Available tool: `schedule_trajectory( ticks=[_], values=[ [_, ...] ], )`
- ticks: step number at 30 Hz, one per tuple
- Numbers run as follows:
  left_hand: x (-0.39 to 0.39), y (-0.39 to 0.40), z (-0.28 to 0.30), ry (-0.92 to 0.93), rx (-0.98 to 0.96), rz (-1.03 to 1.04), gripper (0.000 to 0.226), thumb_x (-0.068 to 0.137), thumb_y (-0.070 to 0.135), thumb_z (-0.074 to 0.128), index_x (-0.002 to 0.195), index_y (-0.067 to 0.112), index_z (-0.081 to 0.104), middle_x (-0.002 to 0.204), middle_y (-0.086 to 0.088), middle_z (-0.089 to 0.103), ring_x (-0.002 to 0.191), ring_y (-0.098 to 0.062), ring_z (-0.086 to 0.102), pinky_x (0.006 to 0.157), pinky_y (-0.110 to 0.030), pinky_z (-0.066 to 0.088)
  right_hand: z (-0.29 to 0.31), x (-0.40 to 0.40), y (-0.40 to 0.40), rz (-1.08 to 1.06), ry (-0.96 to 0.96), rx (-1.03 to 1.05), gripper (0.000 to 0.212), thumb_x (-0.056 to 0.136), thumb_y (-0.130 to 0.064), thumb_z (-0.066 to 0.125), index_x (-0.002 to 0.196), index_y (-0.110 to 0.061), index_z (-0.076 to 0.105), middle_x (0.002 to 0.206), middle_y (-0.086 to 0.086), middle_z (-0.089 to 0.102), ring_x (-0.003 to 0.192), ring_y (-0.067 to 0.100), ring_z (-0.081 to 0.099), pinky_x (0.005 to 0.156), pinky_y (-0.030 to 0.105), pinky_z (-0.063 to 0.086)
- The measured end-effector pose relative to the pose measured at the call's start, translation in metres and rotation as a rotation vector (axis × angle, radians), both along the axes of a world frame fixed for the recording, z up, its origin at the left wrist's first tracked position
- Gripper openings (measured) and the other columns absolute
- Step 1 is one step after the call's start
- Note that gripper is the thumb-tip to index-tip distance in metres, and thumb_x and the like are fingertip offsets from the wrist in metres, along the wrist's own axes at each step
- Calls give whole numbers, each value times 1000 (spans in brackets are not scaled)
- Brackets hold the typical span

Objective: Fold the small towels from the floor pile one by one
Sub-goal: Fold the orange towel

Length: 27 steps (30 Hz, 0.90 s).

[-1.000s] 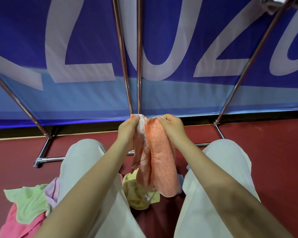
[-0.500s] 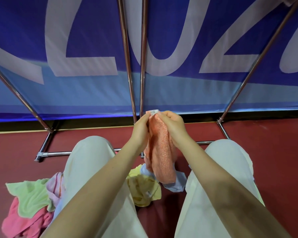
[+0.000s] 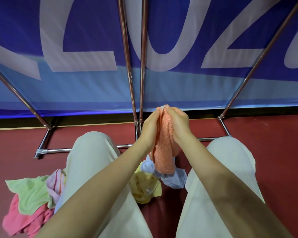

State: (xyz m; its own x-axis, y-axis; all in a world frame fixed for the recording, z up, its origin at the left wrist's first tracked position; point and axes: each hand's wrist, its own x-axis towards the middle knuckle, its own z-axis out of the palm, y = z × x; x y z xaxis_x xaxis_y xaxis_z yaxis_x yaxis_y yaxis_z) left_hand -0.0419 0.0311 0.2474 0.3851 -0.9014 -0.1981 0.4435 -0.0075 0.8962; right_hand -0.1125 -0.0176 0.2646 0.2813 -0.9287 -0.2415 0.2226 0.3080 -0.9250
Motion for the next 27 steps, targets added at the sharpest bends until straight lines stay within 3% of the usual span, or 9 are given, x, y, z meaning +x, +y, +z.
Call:
schedule_trajectory(
  ticks=[2, 6, 9, 11, 15, 19, 22, 25, 27],
  values=[
    [-5, 3, 4, -57, -2, 1, 22, 102, 25, 48, 104, 22, 69, 98, 7, 73, 95, -4, 67, 86, -22, 49, 1, -2, -1, -13, -52, 29, 18, 93, -11, 58, 78, -7, 68, 68, 1, 71, 64, 12, 68, 58, 21, 53],
    [-8, 7, 6, -208, -10, 28, 18, 100, 20, 51, 109, 22, 66, 95, 15, 70, 86, 10, 65, 74, -8, 47, 2, -4, -1, 19, -91, 57, 16, 94, -12, 57, 86, -4, 68, 83, 7, 73, 76, 14, 70, 69, 25, 55],
    [-4, 9, 8, -246, 15, 144, 19, 101, 20, 49, 99, 25, 68, 90, 18, 67, 77, 15, 62, 71, -6, 45, 3, -3, 2, 83, -99, 39, 20, 94, -12, 55, 98, 3, 67, 90, 12, 71, 79, 17, 68, 69, 25, 54],
    [4, 11, 13, -257, 46, 225, 25, 102, 24, 48, 87, 28, 68, 86, 15, 68, 78, 8, 62, 77, -13, 48, 4, -3, 6, 150, -54, -5, 17, 93, -15, 57, 97, -1, 67, 85, 10, 68, 76, 17, 64, 69, 25, 51],
    [26, 18, 19, -290, 28, 277, 27, 100, 26, 48, 88, 19, 70, 98, -8, 71, 90, -14, 63, 91, -35, 49, 5, -7, 17, 326, 137, -191, 12, 92, -16, 59, 84, -8, 62, 77, 6, 58, 73, 18, 51, 68, 29, 41],
    [49, 27, 25, -278, 19, 355, 28, 99, 27, 48, 86, 15, 69, 93, -12, 69, 85, -18, 61, 85, -35, 51, 5, -14, 24, 389, 279, -299, 16, 91, -18, 62, 75, -16, 62, 74, 6, 53, 71, 18, 46, 65, 27, 38],
    [62, 33, 30, -289, 29, 431, 28, 100, 27, 49, 81, 17, 67, 87, -4, 67, 83, -14, 58, 83, -30, 48, -2, -16, 26, 452, 336, -335, 13, 90, -18, 63, 77, -18, 64, 75, 10, 53, 72, 19, 47, 67, 30, 39],
    [73, 40, 33, -299, 34, 481, 30, 101, 25, 48, 77, 21, 67, 74, 11, 66, 73, -2, 58, 77, -21, 46, -11, -19, 29, 511, 385, -369, 12, 90, -18, 63, 80, -12, 64, 72, 12, 50, 68, 21, 43, 61, 28, 36],
    [78, 45, 32, -318, 31, 480, 30, 100, 25, 48, 79, 22, 68, 74, 12, 66, 73, -2, 58, 76, -20, 46, -17, -20, 32, 545, 396, -386, 14, 91, -16, 62, 86, -4, 64, 70, 13, 51, 65, 19, 44, 58, 24, 36]
  ],
)
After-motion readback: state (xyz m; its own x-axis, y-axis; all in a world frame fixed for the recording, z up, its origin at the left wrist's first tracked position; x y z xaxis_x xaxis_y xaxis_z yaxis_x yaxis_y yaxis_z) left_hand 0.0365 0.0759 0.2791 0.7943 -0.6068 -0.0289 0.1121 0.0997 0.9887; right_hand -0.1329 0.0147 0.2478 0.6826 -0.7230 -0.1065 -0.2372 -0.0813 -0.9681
